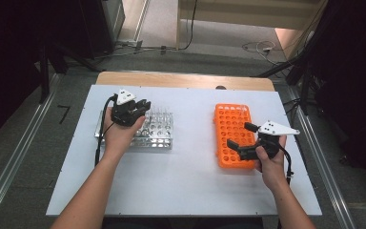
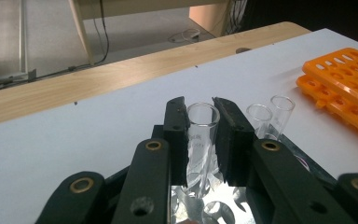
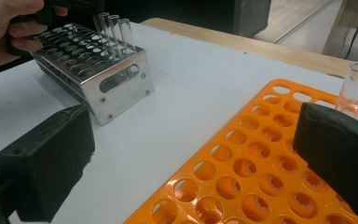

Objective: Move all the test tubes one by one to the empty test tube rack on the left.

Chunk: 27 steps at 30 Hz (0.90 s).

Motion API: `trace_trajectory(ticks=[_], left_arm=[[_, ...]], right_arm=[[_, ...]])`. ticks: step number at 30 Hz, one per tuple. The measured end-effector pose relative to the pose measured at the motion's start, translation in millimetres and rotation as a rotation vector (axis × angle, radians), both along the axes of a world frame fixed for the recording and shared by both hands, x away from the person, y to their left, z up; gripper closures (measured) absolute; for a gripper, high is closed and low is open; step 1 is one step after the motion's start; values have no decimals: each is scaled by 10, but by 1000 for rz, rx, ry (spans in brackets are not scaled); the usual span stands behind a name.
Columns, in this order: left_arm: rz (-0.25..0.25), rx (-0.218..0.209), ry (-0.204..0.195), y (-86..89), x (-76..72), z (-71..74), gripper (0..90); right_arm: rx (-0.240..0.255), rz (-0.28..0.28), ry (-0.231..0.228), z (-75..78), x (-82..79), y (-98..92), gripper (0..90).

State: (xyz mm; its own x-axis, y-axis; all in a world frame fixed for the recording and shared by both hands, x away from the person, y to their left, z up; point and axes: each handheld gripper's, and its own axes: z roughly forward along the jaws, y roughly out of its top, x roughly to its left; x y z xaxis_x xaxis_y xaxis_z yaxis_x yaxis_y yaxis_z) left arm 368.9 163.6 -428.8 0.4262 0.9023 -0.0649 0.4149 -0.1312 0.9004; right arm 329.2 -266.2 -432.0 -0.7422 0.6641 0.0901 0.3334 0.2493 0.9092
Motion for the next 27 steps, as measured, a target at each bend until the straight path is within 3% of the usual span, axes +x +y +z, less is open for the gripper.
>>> trace_trajectory(ticks=[7,16,19,22,27], left_arm=[[-6,-9,53,9,27,-44,738],[-15,0,72,-9,28,-51,699],[-20,-16,69,-2,11,-42,681],[-5,-18,58,0,-21,-22,590],[-18,-61,25,8,-112,26,389]], right_arm=[[2,-5,6,-6,7,-14,0],[3,-6,9,-11,12,-14,0],[3,-6,8,-11,14,-18,0],[2,-9,9,-10,15,-25,0],[2,-10,4,-8,20,-37,0]])
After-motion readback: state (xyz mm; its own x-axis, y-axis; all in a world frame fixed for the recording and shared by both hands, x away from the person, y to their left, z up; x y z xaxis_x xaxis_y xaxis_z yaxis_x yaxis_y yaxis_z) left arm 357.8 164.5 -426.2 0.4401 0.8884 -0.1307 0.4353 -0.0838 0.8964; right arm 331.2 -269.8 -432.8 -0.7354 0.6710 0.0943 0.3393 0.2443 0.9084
